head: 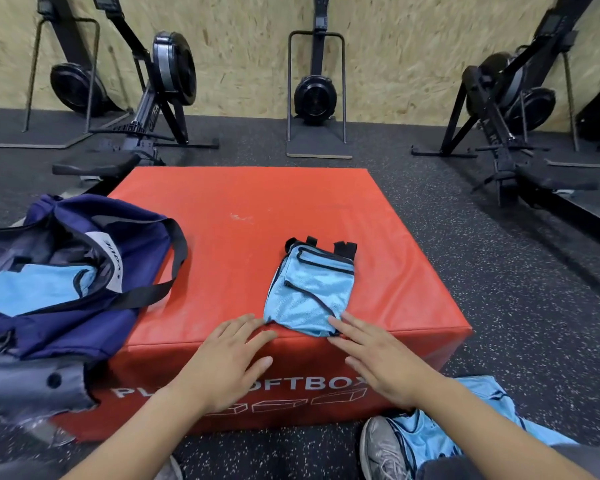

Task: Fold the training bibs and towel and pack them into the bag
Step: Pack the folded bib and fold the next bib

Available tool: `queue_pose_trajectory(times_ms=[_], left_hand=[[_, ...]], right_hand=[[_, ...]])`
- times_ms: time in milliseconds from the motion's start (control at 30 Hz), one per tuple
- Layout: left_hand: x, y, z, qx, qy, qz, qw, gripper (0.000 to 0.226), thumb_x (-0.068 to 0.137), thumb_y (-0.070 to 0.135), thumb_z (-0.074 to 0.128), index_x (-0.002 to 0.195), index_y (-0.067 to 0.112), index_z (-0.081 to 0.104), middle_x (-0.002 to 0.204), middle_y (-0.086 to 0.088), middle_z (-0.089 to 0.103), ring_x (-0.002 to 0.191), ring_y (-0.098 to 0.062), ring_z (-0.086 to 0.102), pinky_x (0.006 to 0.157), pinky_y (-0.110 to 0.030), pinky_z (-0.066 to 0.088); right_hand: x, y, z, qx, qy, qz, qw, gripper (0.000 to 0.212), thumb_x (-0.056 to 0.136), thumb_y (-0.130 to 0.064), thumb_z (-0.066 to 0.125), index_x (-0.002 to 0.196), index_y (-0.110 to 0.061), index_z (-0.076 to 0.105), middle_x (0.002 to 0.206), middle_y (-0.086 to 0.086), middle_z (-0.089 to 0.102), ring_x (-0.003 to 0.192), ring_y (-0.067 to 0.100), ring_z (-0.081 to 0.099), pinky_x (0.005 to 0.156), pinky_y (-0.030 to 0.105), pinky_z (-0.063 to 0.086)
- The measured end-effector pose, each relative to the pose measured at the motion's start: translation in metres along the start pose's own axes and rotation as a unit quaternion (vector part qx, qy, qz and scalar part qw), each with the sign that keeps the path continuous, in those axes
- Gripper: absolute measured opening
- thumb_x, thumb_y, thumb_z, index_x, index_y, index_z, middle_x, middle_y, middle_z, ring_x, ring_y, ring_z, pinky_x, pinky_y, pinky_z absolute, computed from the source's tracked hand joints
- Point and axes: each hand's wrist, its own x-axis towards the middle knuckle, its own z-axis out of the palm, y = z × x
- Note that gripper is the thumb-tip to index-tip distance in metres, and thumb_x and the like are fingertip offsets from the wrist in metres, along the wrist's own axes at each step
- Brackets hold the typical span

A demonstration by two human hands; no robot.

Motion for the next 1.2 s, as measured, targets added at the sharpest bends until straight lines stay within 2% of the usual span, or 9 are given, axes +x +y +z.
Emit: queue_pose_trajectory(times_ms=[200,300,400,567,667,800,933,1033,1200], left_hand=[[0.016,0.006,-0.011,-0.025,0.012,0.048,0.998,0.043,0.103,0.058,0.029,0.139,0.046,0.05,0.168,0.011,-0.002,0.153,-0.01,-0.013,0.122,-0.033,-0.002],[0.031,0.01,-0.009,-0.041,-0.002,0.068,0.997,0.046,0.103,0.058,0.028,0.141,0.044,0.051,0.166,0.017,0.0,0.152,-0.007,-0.014,0.123,-0.037,-0.002],[0.045,0.009,-0.008,-0.133,-0.019,0.048,0.99,0.046,0.1,0.057,0.032,0.138,0.044,0.054,0.157,0.025,0.026,0.15,0.005,-0.004,0.125,-0.035,0.005],[0.062,0.013,-0.023,-0.355,0.017,-0.005,0.935,0.032,0.096,0.026,0.065,0.124,0.04,0.066,0.128,0.028,0.061,0.126,0.004,0.05,0.111,-0.024,0.036],[0.072,0.012,-0.028,-0.419,0.055,-0.025,0.906,0.04,0.089,0.01,0.067,0.119,0.036,0.069,0.122,0.025,0.065,0.12,-0.001,0.057,0.103,-0.021,0.042],[0.094,0.009,-0.017,-0.458,0.084,-0.077,0.882,0.045,0.088,-0.002,0.063,0.113,0.034,0.072,0.112,0.018,0.069,0.093,-0.003,0.062,0.087,-0.026,0.048],[0.107,0.009,-0.001,-0.446,0.101,-0.125,0.881,0.038,0.091,-0.001,0.065,0.104,0.034,0.074,0.105,0.018,0.066,0.087,0.006,0.058,0.082,-0.015,0.041],[0.111,0.011,0.004,-0.406,0.1,-0.136,0.898,0.033,0.092,0.002,0.065,0.104,0.031,0.074,0.098,0.012,0.056,0.075,0.004,0.051,0.071,-0.009,0.037],[0.114,0.013,0.017,-0.364,0.095,-0.157,0.913,0.032,0.093,0.007,0.065,0.098,0.037,0.074,0.11,0.016,0.043,0.087,-0.006,0.052,0.074,-0.014,0.041]], right_hand=[[0.005,0.003,-0.012,0.167,0.075,0.036,0.982,0.043,0.104,-0.02,0.046,0.147,-0.027,0.049,0.158,-0.013,0.031,0.149,-0.004,0.015,0.123,0.024,0.015],[0.003,0.007,-0.025,0.274,0.105,0.076,0.953,0.039,0.102,-0.015,0.053,0.137,-0.032,0.059,0.152,-0.013,0.04,0.144,-0.006,0.028,0.119,0.016,0.019],[0.003,0.012,-0.037,0.382,0.123,0.125,0.907,0.039,0.099,-0.003,0.055,0.122,-0.032,0.069,0.143,-0.013,0.053,0.137,-0.006,0.04,0.114,0.012,0.027],[0.015,0.015,-0.046,0.503,0.196,0.179,0.823,0.022,0.091,0.001,0.067,0.104,-0.016,0.074,0.107,-0.005,0.076,0.106,0.005,0.068,0.094,0.018,0.05],[0.027,0.017,-0.045,0.561,0.22,0.211,0.769,0.021,0.086,0.002,0.073,0.103,-0.011,0.072,0.096,-0.003,0.076,0.089,0.006,0.068,0.082,0.017,0.052],[0.044,0.024,-0.038,0.561,0.235,0.263,0.749,0.025,0.085,0.003,0.073,0.101,-0.016,0.073,0.096,0.001,0.075,0.085,0.006,0.064,0.073,0.022,0.051],[0.054,0.033,-0.028,0.548,0.222,0.3,0.749,0.026,0.086,0.003,0.071,0.099,-0.02,0.073,0.101,-0.002,0.073,0.075,0.003,0.059,0.07,0.016,0.049],[0.057,0.042,-0.017,0.516,0.198,0.323,0.768,0.028,0.085,-0.004,0.074,0.096,-0.029,0.075,0.1,0.005,0.073,0.073,0.007,0.059,0.071,0.025,0.05],[0.058,0.051,-0.007,0.342,0.187,0.32,0.863,0.032,0.083,-0.009,0.075,0.084,-0.04,0.069,0.079,-0.006,0.058,0.069,0.011,0.056,0.072,0.026,0.049]])
